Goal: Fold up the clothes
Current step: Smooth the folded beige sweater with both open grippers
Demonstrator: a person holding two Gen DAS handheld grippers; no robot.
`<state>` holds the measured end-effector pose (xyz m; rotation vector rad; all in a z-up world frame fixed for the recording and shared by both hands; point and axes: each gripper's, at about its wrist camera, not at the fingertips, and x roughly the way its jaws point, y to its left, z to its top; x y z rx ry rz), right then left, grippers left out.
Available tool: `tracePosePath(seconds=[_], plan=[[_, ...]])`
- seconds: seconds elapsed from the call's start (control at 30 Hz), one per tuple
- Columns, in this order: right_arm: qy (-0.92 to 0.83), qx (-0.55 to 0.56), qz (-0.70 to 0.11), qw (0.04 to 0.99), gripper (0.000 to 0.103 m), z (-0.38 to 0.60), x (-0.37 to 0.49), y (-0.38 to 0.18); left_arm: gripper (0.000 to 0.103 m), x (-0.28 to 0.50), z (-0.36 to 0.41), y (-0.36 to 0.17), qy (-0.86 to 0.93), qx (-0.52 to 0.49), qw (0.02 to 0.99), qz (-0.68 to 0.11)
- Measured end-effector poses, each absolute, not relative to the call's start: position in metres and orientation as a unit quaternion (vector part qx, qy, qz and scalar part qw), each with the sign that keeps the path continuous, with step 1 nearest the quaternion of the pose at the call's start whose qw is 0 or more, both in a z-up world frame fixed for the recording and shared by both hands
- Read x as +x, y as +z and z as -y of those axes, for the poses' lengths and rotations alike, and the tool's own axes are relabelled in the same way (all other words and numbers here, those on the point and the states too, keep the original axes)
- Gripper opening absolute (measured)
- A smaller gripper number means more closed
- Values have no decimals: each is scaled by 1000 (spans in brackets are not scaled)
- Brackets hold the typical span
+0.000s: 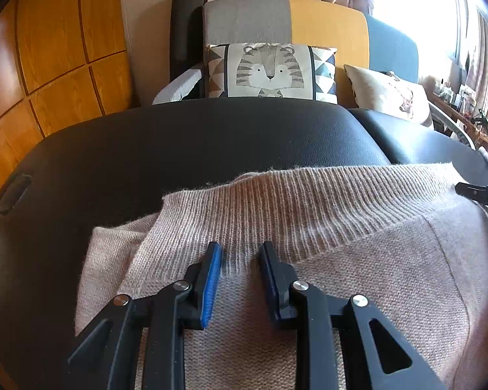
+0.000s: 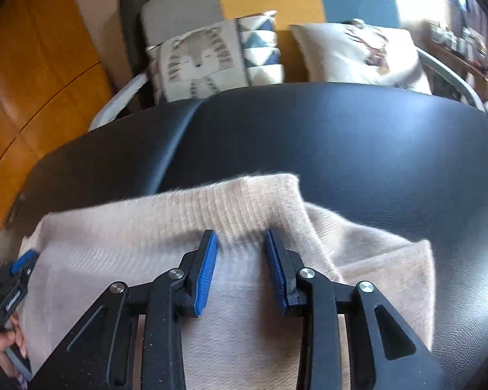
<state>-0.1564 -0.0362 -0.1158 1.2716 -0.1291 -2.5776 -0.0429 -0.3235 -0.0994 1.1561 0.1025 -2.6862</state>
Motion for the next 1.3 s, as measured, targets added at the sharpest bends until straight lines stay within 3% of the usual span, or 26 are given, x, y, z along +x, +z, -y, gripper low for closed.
tracePosePath(seconds=[0.17, 0.37, 0.53, 0.7, 0.77, 0.8, 0.97, 1.17, 1.3], plan=[[-890, 434, 71, 125, 33, 27, -155, -109, 26, -44, 323, -100, -913, 392, 109, -31], [-903, 380, 163, 120, 36, -19, -97, -77, 26, -44, 324, -101, -915, 388, 108, -34], [-898, 401, 94, 153, 35, -8, -67, -101, 26, -44, 325, -101, -915, 388, 109, -34], [-899, 406, 130, 99, 4, -39, -67, -119, 26, -44, 325, -102, -914, 388, 108, -36], [-899, 407, 144, 72, 4, -49, -67, -118, 26, -44, 325, -102, -914, 388, 109, -33], [-896, 406, 161, 75, 9, -54, -66, -117, 26, -44, 324, -102, -915, 388, 111, -31], [-899, 375, 196, 117, 9, -53, -40, -101, 26, -44, 323, -102, -915, 387, 113, -28], [-904, 401, 86, 123, 8, -16, -37, -115, 26, -43, 322, -102, -914, 388, 113, -30], [-904, 409, 87, 85, 10, -15, -39, -102, 26, -44, 323, -94, -908, 405, 106, -28]])
